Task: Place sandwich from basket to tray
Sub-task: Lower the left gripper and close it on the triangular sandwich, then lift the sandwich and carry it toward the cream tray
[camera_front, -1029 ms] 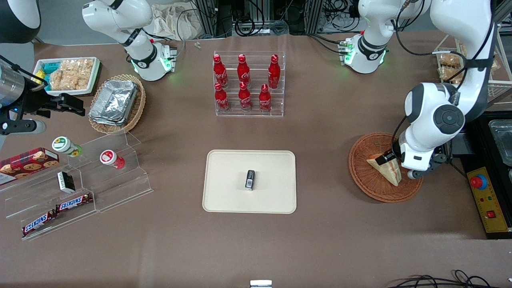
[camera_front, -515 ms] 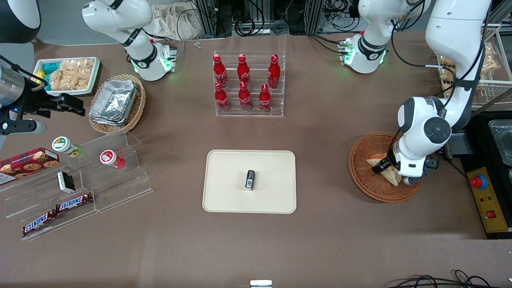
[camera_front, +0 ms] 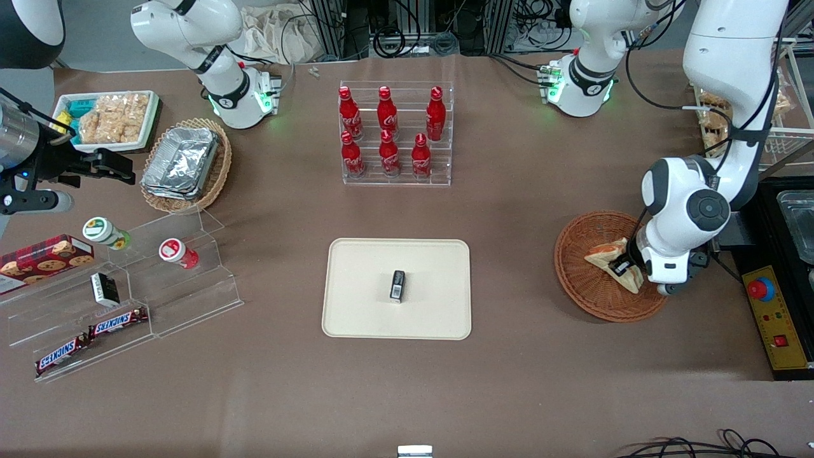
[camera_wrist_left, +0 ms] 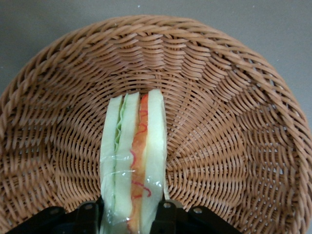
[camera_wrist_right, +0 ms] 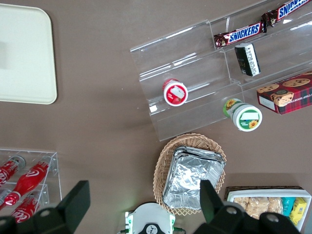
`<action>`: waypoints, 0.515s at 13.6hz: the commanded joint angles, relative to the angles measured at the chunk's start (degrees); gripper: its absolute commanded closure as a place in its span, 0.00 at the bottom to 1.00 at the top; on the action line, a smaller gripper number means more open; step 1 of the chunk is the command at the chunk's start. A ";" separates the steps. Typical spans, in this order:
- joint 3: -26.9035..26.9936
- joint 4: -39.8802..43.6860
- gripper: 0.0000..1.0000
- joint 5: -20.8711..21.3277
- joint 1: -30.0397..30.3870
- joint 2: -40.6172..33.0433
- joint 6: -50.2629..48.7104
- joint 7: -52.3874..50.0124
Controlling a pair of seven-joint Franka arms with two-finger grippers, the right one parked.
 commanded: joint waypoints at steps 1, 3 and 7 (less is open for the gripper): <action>-0.24 1.41 1.00 1.28 -0.21 -6.80 -9.56 -1.01; -2.08 5.88 1.00 1.19 -0.82 -9.71 -18.88 2.58; -11.47 13.46 1.00 -0.04 -0.82 -9.90 -30.43 11.38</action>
